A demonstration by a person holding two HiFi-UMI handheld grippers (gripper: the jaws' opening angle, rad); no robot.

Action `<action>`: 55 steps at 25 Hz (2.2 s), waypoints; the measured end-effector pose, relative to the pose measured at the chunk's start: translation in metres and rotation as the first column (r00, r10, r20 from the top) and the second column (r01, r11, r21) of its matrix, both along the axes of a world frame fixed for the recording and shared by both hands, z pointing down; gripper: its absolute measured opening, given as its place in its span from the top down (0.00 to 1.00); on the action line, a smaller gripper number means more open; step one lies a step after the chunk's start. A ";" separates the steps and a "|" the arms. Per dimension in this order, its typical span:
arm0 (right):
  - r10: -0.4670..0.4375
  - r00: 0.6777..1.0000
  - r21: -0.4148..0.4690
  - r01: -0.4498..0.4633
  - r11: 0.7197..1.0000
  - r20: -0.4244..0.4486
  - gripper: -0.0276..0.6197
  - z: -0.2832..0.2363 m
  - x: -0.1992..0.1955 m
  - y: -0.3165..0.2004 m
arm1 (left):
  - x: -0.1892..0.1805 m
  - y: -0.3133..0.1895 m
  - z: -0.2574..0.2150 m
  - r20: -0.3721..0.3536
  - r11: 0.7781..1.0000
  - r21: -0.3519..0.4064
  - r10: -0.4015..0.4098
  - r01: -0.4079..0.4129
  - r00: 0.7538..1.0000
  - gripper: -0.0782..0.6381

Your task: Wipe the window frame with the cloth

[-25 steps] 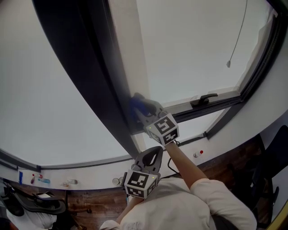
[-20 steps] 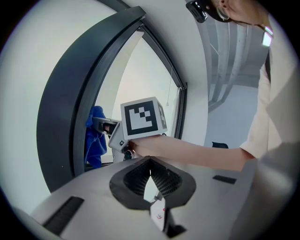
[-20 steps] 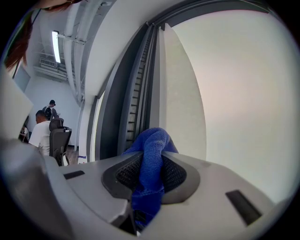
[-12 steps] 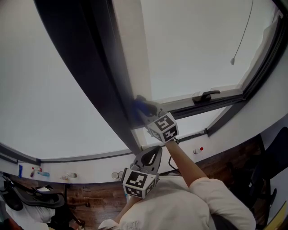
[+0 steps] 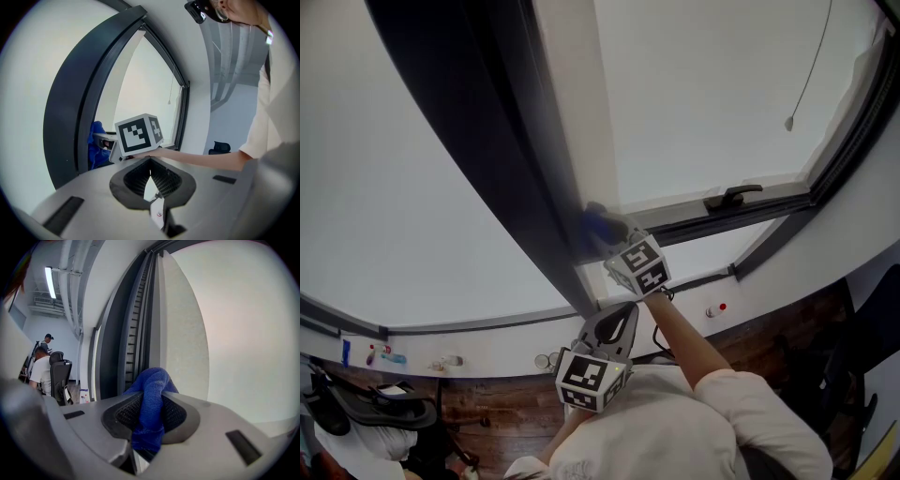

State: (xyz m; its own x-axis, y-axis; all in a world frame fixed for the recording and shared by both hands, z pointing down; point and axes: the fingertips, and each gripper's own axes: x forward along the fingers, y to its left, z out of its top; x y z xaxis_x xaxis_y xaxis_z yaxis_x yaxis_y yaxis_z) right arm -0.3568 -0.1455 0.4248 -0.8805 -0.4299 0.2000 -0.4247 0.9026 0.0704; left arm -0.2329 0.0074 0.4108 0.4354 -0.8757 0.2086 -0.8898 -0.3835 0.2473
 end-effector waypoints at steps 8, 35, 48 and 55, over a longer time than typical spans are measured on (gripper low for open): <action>-0.003 0.998 -0.029 0.001 1.000 -0.062 0.82 0.026 0.000 0.001 | -0.003 0.002 0.000 0.000 1.000 0.000 -0.015 0.015 1.000 0.88; 0.142 0.976 0.070 -0.131 0.989 -0.167 0.82 0.027 0.030 -0.022 | -0.024 0.011 -0.005 0.010 0.995 0.012 -0.095 0.095 0.995 0.88; 0.117 0.947 0.166 -0.068 0.984 -0.300 0.82 0.065 0.003 -0.029 | -0.048 0.020 0.005 -0.008 0.979 -0.031 -0.204 0.203 0.979 0.88; 0.104 0.945 0.154 -0.058 0.986 -0.310 0.82 0.064 0.001 -0.029 | -0.035 0.016 0.003 0.002 0.986 -0.024 -0.165 0.165 0.986 0.88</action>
